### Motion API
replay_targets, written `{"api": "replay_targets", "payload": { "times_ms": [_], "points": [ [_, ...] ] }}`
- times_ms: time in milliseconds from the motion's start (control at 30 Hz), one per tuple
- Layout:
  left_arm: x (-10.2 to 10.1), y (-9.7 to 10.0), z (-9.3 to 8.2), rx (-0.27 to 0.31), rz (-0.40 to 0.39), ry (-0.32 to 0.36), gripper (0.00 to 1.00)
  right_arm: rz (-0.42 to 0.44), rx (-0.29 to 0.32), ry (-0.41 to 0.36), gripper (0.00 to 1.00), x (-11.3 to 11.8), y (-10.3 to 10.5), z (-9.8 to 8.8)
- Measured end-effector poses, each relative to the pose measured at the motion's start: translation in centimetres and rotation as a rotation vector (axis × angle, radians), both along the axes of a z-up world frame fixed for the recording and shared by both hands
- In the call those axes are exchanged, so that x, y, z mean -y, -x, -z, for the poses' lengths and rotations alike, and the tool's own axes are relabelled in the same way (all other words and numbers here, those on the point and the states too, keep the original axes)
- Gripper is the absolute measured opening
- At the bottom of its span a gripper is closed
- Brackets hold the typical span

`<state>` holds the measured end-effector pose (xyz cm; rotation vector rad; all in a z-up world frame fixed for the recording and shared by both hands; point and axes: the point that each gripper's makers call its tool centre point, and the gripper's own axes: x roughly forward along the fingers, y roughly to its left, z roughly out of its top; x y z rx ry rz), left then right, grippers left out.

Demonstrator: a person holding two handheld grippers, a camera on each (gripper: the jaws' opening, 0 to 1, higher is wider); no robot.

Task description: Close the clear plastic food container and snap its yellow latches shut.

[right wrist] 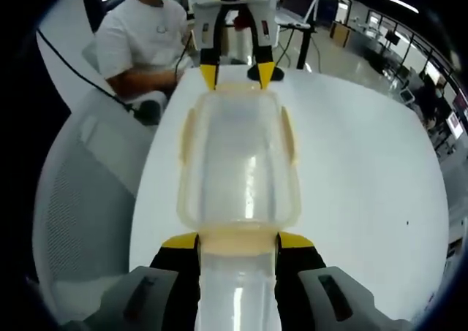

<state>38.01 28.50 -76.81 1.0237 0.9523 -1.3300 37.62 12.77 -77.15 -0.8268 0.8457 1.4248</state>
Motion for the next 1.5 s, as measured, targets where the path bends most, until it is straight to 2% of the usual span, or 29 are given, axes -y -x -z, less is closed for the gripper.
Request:
{"api": "replay_targets", "payload": {
  "times_ms": [200, 1000, 1500],
  "points": [
    [0.9, 0.1, 0.4, -0.010, -0.001, -0.011, 0.39, -0.001, -0.002, 0.009, 0.38, 1.1, 0.1, 0.0],
    [6.0, -0.1, 0.4, -0.021, 0.014, 0.028, 0.38, 0.016, -0.007, 0.028, 0.38, 6.2, 0.3, -0.1],
    [10.0, -0.1, 1.1, -0.031, 0.037, 0.047, 0.38, 0.035, -0.016, 0.055, 0.38, 10.1, 0.5, 0.7]
  ]
}}
